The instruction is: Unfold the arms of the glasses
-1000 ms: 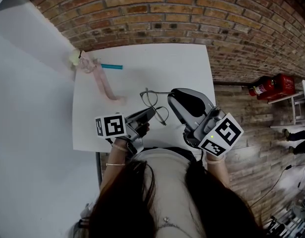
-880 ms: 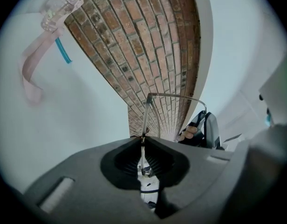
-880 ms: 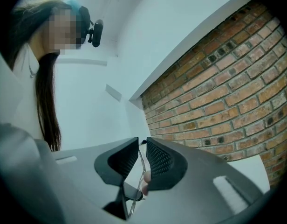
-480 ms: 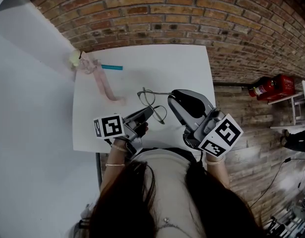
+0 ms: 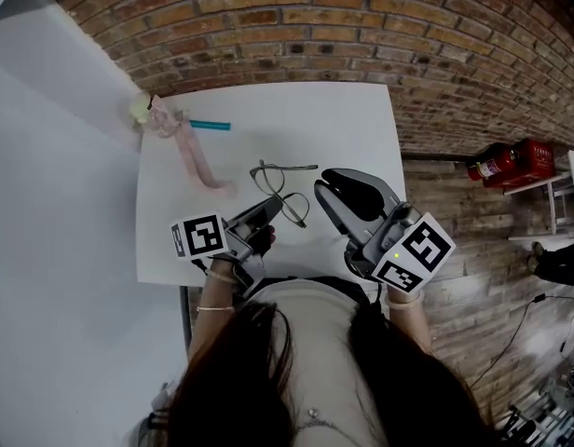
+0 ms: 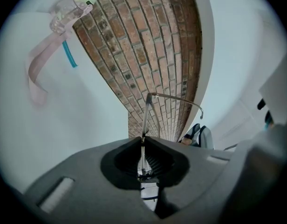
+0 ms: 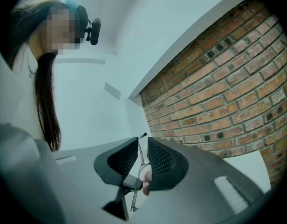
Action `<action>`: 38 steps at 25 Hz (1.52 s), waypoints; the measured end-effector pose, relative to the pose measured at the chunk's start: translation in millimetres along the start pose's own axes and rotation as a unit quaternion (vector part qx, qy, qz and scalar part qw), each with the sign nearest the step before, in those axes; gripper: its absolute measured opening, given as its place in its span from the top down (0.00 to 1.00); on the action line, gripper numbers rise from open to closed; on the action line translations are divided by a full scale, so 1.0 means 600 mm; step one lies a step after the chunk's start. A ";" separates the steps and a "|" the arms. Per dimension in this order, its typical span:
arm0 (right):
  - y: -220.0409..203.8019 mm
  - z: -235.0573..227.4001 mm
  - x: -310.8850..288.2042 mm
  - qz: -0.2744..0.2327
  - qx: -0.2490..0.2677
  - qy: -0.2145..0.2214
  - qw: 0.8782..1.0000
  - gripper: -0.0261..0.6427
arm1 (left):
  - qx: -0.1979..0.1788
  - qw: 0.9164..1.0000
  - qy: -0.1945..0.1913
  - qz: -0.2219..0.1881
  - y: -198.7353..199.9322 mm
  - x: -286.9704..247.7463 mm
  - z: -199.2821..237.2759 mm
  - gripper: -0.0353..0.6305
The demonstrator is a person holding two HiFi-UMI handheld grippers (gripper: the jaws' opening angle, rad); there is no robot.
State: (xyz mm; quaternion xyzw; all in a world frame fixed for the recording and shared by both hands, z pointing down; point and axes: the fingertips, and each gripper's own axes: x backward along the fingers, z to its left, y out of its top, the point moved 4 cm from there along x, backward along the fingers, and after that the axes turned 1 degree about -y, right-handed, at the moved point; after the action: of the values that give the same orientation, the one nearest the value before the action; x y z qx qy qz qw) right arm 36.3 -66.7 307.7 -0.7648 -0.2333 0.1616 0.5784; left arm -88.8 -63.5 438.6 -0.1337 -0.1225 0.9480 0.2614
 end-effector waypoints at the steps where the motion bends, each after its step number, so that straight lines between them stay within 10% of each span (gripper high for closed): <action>1: -0.002 0.001 -0.001 0.003 0.000 0.001 1.000 0.87 | 0.001 1.000 0.000 -0.001 0.001 0.001 0.000 0.91; 38: -0.109 0.019 -0.061 0.117 -0.017 0.016 0.993 0.87 | -0.084 0.996 0.024 0.007 -0.013 -0.014 -0.035 0.91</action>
State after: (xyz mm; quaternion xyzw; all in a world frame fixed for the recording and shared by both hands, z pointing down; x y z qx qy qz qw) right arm -11.3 -63.0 366.5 -0.7991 -0.1359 0.2121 0.5459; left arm -71.5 -57.8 423.1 -0.1791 -0.1947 0.9325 0.2459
